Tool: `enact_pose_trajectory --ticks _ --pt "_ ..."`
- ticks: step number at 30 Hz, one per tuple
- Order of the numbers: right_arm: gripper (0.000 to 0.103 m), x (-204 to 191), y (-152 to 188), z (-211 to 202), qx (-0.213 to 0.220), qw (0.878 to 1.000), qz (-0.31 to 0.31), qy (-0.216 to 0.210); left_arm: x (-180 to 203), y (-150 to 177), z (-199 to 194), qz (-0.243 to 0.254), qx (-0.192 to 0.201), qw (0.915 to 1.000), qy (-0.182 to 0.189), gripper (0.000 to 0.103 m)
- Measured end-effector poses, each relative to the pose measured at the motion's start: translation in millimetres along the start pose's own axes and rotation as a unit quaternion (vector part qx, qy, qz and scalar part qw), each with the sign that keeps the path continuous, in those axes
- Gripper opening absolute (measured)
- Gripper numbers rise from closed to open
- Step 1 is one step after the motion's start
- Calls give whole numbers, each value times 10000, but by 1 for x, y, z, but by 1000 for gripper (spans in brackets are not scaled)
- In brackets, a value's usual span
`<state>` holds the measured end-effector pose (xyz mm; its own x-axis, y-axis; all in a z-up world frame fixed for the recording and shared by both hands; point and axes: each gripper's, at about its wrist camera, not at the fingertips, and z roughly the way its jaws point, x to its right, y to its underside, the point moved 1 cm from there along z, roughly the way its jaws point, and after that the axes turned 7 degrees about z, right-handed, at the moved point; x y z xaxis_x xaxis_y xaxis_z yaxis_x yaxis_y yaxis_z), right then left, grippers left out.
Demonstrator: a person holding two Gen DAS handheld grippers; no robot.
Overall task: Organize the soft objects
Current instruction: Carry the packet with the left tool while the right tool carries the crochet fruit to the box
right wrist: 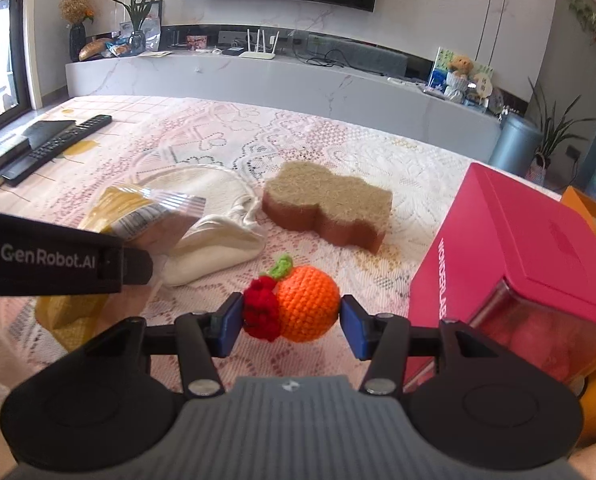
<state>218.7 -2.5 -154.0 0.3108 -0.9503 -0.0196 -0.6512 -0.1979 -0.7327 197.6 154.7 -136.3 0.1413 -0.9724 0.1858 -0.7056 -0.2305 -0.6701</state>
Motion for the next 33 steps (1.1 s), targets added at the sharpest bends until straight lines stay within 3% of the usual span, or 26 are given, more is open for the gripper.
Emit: enact_pose_trajectory --ticks 11,17,33 --pt "52 30 4 -55 88 9992 349 -167 22 2 -47 -81 412 9987 287 55" --pt "52 53 6 -91 335 9982 495 -65 52 4 -66 130 500 9971 558 55" --pt "52 164 10 -173 891 9891 1113 375 153 -3 -89 808 526 9860 1358 55"
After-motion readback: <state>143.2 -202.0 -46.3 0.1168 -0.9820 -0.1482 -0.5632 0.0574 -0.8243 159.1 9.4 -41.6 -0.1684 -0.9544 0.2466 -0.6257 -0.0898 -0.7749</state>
